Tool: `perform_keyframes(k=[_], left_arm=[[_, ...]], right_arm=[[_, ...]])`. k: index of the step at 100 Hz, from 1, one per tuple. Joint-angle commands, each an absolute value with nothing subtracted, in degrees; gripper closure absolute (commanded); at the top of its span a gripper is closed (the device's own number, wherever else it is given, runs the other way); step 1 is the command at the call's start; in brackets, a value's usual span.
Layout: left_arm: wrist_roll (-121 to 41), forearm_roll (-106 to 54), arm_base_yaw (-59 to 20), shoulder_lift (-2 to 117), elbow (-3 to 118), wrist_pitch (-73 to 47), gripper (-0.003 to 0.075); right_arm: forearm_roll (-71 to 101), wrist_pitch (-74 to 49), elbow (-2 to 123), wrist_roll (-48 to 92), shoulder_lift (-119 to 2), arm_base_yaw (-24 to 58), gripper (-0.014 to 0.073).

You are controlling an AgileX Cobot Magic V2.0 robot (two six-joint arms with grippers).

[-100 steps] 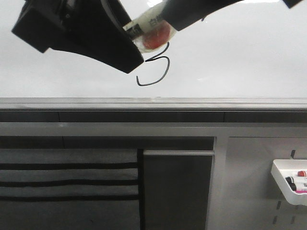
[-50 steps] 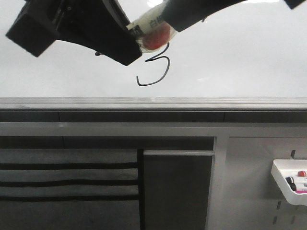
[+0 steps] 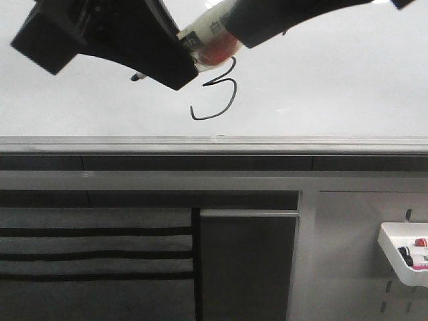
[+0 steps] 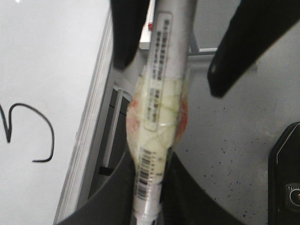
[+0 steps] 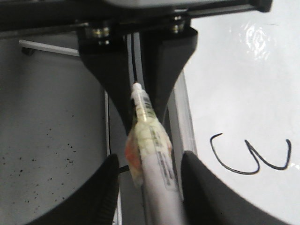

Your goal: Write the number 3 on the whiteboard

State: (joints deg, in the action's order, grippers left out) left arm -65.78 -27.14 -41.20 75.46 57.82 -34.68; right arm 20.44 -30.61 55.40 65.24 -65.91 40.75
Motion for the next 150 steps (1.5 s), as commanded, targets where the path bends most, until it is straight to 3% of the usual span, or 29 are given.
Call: perform_keyframes(k=[1,28,47,74,130,139,150], left_arm=[[-60.22,-28.95,-37.99,73.99,59.99,-29.0,0.0738],[-39.61,-28.95,-21.32,74.09,58.26,-21.46,0.0738],[-35.01,-36.31,-12.76,74.09,53.74,-10.61,0.0738],[-35.01,-38.25,-13.3,76.81,52.75,-2.98,0.0738],[-35.01,-39.57,-13.3,81.36,52.75,-5.59,0.0736],[-35.01,-39.57,-13.3,81.36,52.75,-5.59,0.0685],[-35.01,-39.57,-13.3,81.36,52.75,-5.59,0.0536]], right_arm=[[21.64,-26.27,56.85,62.64,-62.45,38.12,0.0325],[21.74,-24.69,56.85,53.19,-56.87,25.91,0.0325],[21.74,-27.29,56.85,52.21,-56.94,24.07,0.0325],[21.85,-26.84,56.85,52.21,-57.16,24.07,0.0325],[22.81,-27.3,56.85,52.21,-57.16,24.07,0.0325],[22.81,-27.34,56.85,52.21,-57.16,24.07,0.0325],[22.81,-27.75,56.85,52.21,-57.16,24.07,0.0325]])
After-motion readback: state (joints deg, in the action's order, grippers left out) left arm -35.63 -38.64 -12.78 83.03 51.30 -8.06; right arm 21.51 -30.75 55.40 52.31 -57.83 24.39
